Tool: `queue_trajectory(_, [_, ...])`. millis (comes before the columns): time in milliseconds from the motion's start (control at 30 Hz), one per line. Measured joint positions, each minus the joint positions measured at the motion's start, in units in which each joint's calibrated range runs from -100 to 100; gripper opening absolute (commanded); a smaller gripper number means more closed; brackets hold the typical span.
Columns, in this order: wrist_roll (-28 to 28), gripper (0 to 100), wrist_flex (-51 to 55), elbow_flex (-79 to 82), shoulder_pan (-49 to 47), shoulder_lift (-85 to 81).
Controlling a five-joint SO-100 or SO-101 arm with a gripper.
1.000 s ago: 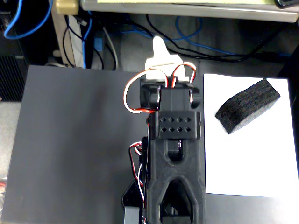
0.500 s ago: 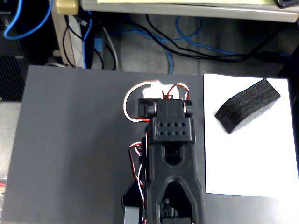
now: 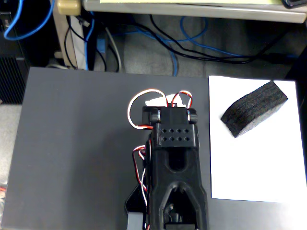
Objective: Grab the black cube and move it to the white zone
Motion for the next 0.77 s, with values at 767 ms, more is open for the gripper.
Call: queue_trajectory(767, [-2.1, 1, -0.5, 0.0, -4.9, 0.0])
